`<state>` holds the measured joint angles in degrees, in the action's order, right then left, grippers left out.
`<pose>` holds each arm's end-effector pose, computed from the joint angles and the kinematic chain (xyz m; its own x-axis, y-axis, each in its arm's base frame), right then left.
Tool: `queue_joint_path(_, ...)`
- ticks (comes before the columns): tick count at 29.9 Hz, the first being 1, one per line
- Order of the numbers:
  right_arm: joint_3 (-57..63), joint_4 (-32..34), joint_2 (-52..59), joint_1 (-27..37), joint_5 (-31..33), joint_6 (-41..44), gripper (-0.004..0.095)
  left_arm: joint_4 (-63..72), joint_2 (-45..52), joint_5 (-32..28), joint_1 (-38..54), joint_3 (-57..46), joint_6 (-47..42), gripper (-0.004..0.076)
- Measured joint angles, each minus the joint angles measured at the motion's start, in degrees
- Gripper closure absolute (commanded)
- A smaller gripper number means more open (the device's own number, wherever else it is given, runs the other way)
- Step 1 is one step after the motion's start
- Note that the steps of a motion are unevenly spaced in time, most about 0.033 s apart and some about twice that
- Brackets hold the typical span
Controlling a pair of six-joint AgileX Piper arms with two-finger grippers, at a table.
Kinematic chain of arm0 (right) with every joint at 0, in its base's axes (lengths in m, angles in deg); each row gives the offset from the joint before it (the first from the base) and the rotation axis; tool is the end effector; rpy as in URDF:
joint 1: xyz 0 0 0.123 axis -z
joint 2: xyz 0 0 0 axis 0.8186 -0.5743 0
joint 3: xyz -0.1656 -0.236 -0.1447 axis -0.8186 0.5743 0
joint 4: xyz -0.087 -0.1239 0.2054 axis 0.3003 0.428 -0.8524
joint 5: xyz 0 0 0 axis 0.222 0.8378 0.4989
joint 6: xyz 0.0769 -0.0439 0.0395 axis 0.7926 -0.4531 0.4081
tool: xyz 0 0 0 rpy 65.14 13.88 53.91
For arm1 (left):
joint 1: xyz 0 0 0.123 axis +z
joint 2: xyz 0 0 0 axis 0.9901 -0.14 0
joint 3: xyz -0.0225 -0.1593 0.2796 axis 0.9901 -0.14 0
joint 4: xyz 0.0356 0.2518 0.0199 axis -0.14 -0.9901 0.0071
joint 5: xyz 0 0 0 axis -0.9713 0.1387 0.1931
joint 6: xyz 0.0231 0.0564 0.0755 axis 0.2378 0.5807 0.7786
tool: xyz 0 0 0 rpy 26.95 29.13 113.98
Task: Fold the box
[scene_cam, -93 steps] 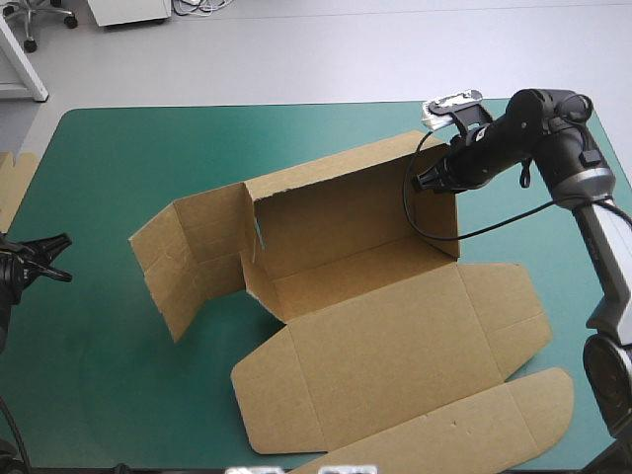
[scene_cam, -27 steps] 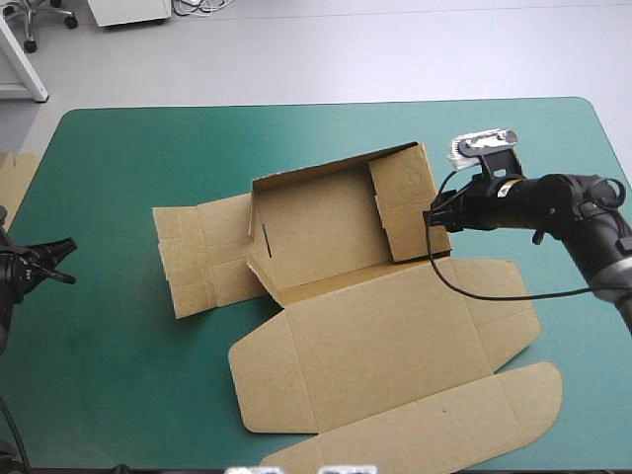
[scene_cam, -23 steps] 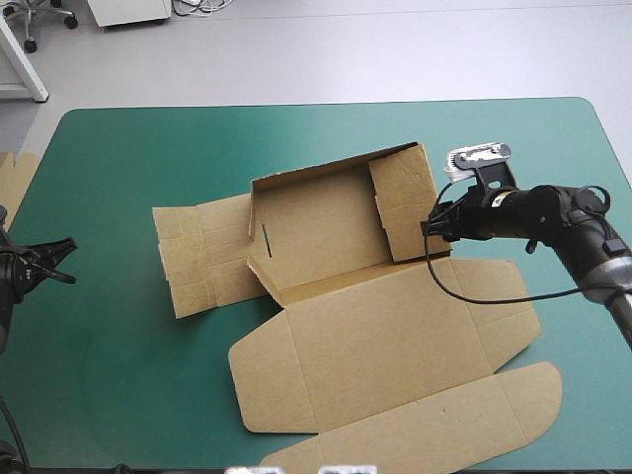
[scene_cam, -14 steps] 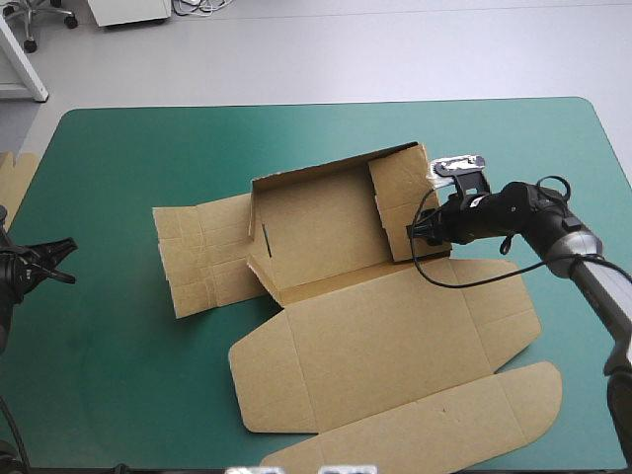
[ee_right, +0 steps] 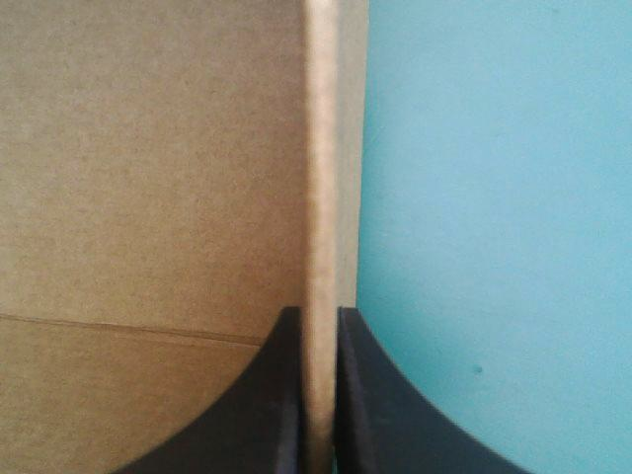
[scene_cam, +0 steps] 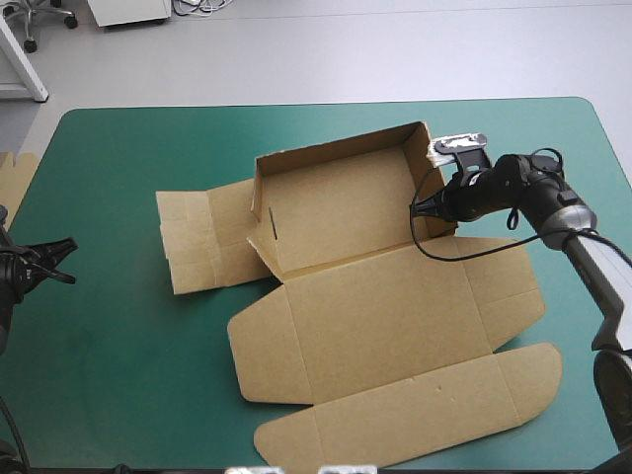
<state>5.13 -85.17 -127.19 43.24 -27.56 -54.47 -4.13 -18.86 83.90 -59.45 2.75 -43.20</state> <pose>0.3572 0.0893 0.3354 -0.7799 -0.2287 -0.5826 -0.3397 0.9365 0.0870 0.2296 0.1093 0.3183 -0.5916 -0.4098 -0.6943 -0.5628 0.8266 -0.0083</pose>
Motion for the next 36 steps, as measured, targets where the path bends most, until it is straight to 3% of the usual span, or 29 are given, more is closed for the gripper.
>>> queue_joint_path(5, -4.0, 2.1, 0.0, 0.0, 6.4, 9.5, 0.0911, 0.0, 0.0, -0.5, 0.0, 0.0, 0.0, 0.0593)
queue_joint_path(12, -4.7, 4.4, -3.6, 0.0, 17.1, 11.7, 0.0911, 0.1, 0.0, -0.9, 0.0, 0.0, 0.1, 0.0594)
queue_joint_path(18, -5.1, 4.9, -6.5, 0.0, 18.1, 11.5, 0.0898, 0.8, 0.0, -1.0, 0.0, 0.0, 0.1, 0.0594)
queue_joint_path(20, -5.2, 4.9, -6.5, 0.0, 18.1, 11.2, 0.0846, 0.9, 0.0, -1.0, 0.0, 0.0, 0.1, 0.0593)
queue_joint_path(22, -5.4, 4.9, -6.5, 0.0, 17.8, 10.5, 0.0733, 1.1, 0.0, -1.0, 0.0, 0.0, 0.1, 0.0593)
queue_joint_path(28, -5.5, 4.2, -6.5, 0.0, 17.0, 9.2, 0.0250, 1.6, 0.0, -1.0, 0.0, 0.0, 0.2, 0.0593)
queue_joint_path(30, -5.5, 4.3, -6.5, 0.0, 16.3, 9.1, 0.0196, 1.6, 0.0, -1.0, 0.0, 0.0, 0.2, 0.0593)
queue_joint_path(36, -5.5, 5.3, -5.2, 0.0, 12.6, 8.8, 0.0208, 1.6, 0.0, -0.5, 0.0, 0.0, 0.2, 0.0594)
